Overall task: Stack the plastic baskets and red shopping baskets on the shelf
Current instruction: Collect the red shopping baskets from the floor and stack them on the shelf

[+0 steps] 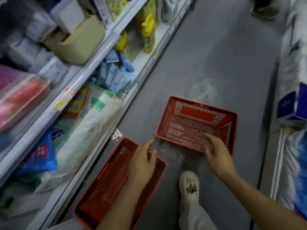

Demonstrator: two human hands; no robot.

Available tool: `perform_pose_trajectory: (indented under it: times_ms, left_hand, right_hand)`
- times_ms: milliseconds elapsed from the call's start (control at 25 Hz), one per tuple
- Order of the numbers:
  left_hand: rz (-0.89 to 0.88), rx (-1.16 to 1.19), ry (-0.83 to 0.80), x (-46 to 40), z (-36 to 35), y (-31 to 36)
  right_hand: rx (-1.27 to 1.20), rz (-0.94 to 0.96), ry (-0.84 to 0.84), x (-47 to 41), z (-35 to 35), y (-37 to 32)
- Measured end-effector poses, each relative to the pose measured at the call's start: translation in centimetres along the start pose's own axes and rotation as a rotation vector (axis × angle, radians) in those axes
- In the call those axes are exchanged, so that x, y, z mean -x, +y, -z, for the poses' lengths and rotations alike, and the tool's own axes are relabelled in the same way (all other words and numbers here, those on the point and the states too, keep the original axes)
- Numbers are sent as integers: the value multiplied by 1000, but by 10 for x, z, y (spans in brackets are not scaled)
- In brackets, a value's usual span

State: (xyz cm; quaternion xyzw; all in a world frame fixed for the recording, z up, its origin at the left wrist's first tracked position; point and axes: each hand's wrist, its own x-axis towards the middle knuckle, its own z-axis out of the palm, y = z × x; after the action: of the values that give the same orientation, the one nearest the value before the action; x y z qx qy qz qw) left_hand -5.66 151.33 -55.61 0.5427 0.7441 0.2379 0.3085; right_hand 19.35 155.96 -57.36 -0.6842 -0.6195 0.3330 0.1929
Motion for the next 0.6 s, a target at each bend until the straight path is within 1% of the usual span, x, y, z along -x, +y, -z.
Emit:
perform_pose_trajectory:
  times_ms: [120, 200, 320, 400, 520, 600]
  left_hand:
    - [24, 19, -103, -64, -45, -3]
    - [52, 7, -140, -109, -79, -12]
    - [97, -73, -199, -167, -130, -34]
    - [83, -140, -233, -200, -157, -54]
    - [103, -199, -209, -246, -190, -80]
    - [152, -191, -178, -264, -198, -83]
  right_hand:
    - [-27, -150, 76, -37, 5, 55]
    - [-44, -237, 102, -63, -1, 88]
    - [-50, -363, 138, -103, -7, 140]
    - [-28, -400, 153, -125, -12, 174]
    - [-12, -475, 165, -159, -14, 217]
    - [-17, -538, 167, -168, -17, 229]
